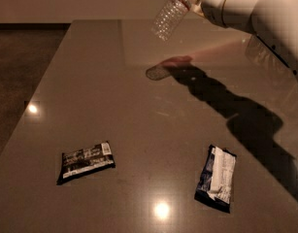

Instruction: Place water bottle upright

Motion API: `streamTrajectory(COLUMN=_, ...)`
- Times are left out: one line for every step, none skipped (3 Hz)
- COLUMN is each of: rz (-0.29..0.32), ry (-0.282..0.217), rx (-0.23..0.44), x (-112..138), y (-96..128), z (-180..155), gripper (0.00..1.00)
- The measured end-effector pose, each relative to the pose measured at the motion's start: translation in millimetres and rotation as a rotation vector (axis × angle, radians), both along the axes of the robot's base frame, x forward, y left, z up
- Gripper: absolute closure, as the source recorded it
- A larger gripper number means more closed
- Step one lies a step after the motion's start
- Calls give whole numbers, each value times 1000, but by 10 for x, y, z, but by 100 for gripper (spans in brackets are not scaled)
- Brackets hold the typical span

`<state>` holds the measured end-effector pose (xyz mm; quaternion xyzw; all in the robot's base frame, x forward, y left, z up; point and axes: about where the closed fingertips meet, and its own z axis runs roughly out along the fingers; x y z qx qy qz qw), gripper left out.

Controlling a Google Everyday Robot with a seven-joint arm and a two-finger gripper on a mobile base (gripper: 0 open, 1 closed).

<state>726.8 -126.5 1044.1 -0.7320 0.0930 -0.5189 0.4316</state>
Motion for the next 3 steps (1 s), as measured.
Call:
streamTrajectory(rz=-4, ry=-137, rx=-185, x=-57, y=-49, z=-11, gripper=100)
streamTrajectory(rz=-20, ry=-275, rx=-368, x=-108, y=-89, z=-58, gripper=100)
streamTrajectory(rz=-38, ry=-432, rx=-596, x=-196, y=-99, z=-133, gripper=100)
